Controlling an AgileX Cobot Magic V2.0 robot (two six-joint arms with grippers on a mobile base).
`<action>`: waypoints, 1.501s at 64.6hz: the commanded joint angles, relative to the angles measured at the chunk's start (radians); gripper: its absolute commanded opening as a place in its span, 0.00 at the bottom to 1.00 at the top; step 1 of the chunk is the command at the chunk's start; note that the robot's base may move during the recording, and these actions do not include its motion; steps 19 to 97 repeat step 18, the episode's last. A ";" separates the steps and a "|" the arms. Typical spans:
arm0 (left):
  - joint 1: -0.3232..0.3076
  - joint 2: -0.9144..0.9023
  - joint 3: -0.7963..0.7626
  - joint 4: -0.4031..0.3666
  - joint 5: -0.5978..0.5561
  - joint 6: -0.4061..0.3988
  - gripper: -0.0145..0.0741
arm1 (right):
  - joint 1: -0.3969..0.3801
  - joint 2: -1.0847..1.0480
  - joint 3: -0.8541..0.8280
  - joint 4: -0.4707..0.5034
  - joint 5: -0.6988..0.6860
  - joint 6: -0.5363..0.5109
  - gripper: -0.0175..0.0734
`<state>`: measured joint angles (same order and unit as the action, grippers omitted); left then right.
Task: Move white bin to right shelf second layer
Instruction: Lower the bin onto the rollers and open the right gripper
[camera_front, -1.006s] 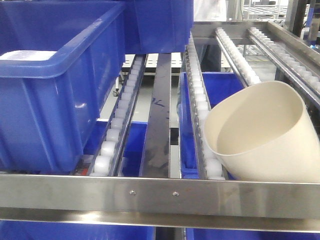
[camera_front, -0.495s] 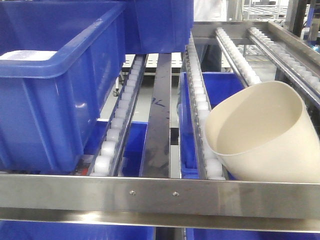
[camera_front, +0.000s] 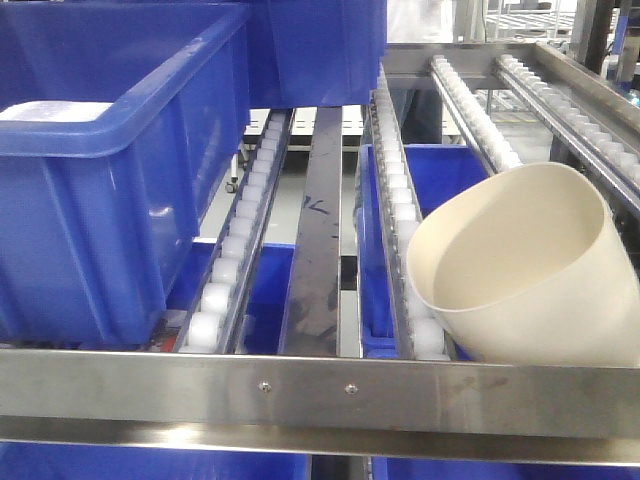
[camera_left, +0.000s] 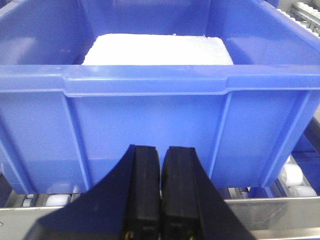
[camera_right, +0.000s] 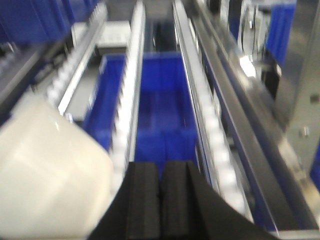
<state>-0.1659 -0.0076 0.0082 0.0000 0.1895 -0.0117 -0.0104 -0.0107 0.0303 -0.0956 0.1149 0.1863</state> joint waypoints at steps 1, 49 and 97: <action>-0.007 -0.015 0.027 0.000 -0.090 -0.007 0.26 | -0.005 -0.017 0.000 0.001 -0.126 -0.002 0.25; -0.007 -0.015 0.027 0.000 -0.090 -0.007 0.26 | -0.005 -0.017 0.000 0.001 -0.125 -0.002 0.25; -0.007 -0.015 0.027 0.000 -0.090 -0.007 0.26 | -0.005 -0.017 0.000 0.001 -0.125 -0.002 0.25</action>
